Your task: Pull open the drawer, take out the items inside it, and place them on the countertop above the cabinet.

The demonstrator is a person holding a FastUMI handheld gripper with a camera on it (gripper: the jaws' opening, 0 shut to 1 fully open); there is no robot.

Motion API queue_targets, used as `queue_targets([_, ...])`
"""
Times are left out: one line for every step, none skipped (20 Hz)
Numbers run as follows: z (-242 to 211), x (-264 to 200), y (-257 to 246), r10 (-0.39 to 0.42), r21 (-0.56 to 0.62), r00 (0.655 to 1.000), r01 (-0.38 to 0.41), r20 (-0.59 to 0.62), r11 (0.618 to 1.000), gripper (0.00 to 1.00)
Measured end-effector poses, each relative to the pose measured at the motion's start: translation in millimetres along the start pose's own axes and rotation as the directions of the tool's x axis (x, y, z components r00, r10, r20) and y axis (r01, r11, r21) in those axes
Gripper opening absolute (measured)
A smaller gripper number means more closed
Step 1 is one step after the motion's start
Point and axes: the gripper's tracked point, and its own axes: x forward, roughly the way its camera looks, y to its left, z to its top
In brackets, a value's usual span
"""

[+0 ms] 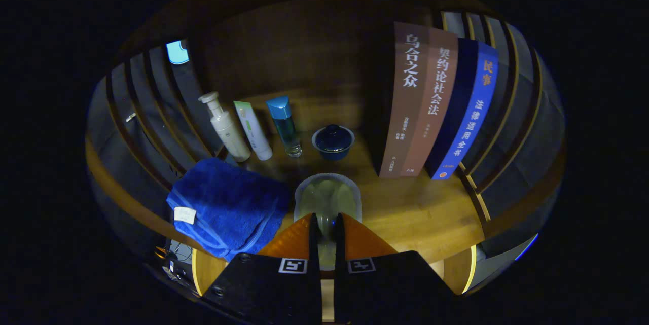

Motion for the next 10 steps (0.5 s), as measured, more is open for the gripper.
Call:
queue_targets([3, 7, 0, -0.003, -0.011, 1.0, 0.003, -0.016, 1.0, 0.14])
queue_targets([3, 14, -2, -0.015, -0.016, 0.999, 0.014, -0.028, 1.0, 0.14])
queue_targets([3, 20, -3, -0.022, -0.014, 0.999, 0.022, -0.041, 1.0, 0.14])
queue_targets([2, 25, -2, -0.023, -0.011, 0.999, 0.022, -0.049, 1.0, 0.14])
queue_targets([1, 30, -2, -0.022, -0.008, 0.998, 0.021, -0.057, 1.0, 0.14])
queue_targets([-2, 32, -2, -0.02, -0.005, 0.998, 0.02, -0.067, 1.0, 0.14])
queue_targets([0, 33, -2, -0.02, 0.001, 0.998, 0.02, -0.062, 1.0, 0.14])
queue_targets([0, 35, -3, -0.024, 0.004, 0.998, 0.024, -0.058, 1.0, 0.2])
queue_targets([2, 36, -3, -0.023, 0.007, 0.998, 0.023, -0.056, 1.0, 0.2])
queue_targets([1, 39, -3, -0.018, 0.012, 0.998, 0.018, -0.053, 1.0, 0.23])
